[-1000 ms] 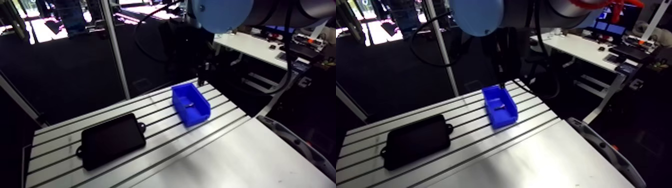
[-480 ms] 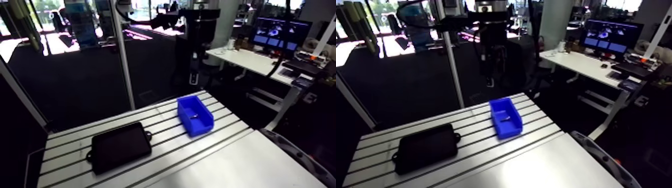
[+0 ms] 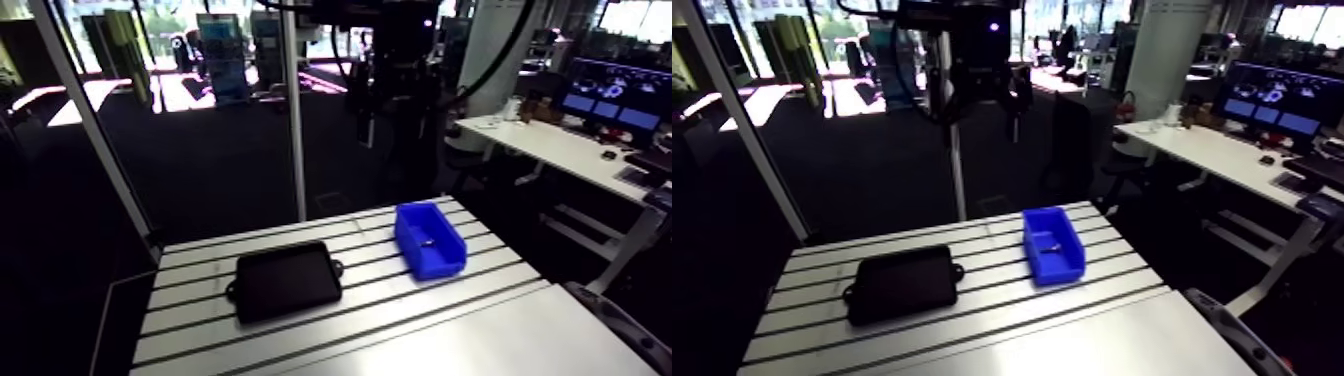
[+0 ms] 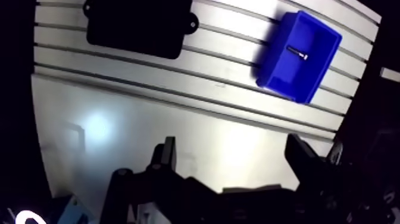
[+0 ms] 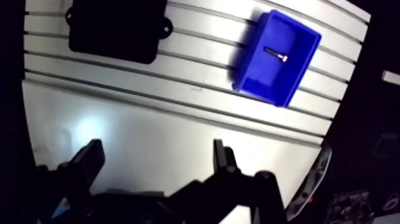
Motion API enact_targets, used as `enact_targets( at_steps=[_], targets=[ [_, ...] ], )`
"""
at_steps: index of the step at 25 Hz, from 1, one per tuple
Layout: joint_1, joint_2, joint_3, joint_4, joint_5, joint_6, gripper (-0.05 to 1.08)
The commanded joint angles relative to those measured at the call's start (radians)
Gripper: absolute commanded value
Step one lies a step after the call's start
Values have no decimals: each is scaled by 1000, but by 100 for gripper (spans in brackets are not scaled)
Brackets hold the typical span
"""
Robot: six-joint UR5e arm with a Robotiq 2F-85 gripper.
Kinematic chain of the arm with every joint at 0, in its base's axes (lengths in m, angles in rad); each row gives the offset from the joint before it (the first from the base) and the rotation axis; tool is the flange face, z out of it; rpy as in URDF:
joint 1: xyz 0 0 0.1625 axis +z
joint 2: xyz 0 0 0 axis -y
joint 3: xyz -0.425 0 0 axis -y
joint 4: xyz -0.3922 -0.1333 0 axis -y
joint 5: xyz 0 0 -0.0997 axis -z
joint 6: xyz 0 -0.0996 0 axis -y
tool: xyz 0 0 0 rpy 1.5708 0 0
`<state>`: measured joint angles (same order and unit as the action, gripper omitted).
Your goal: Pick up the M10 bolt from the tray and put it into the blue bin.
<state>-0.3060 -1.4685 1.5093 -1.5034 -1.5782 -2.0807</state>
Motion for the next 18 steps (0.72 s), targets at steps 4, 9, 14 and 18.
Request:
enact_targets(
  at_steps=[4, 9, 14, 18],
  targets=[
    [70, -52, -76, 95, -1, 288, 1],
    [90, -51, -90, 87, -12, 299, 1],
    [93, -46, -125, 87, -12, 299, 1],
    [93, -46, -149, 85, -9, 299, 1]
  ],
)
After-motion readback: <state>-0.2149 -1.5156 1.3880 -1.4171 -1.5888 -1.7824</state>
